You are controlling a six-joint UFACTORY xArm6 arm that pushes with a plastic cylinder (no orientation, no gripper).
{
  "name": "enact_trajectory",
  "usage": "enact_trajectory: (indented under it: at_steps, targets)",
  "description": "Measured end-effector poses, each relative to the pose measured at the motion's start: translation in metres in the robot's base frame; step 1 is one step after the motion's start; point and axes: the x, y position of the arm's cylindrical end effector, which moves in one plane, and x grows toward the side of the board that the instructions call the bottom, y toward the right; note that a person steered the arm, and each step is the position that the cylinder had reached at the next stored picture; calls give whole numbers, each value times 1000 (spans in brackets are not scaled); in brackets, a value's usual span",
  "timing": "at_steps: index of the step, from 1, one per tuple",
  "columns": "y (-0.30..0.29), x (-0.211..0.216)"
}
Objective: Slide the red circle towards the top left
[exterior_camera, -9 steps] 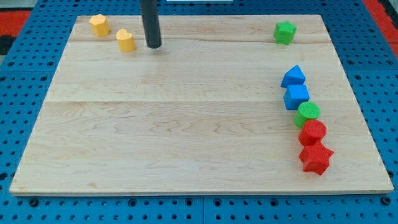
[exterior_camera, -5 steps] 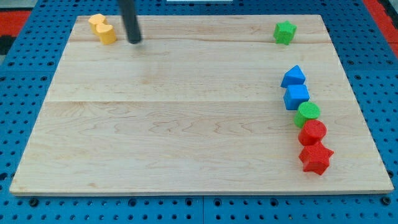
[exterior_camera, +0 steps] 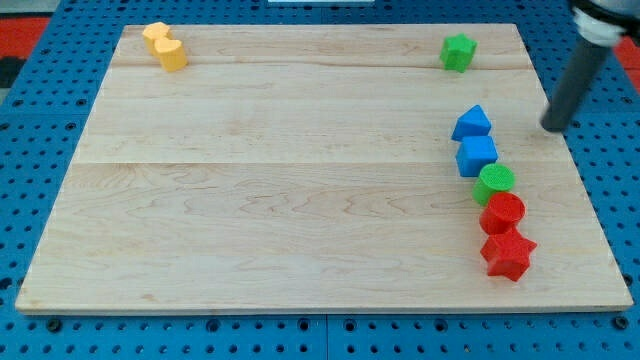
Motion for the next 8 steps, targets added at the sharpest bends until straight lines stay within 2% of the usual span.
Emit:
enact_trajectory:
  at_steps: [1, 2, 3, 5, 7, 8]
  targets:
    - [-1, 83]
    - [-8, 103]
    - [-42, 115]
    - [-102, 107]
    - [-114, 75]
    - [-141, 64]
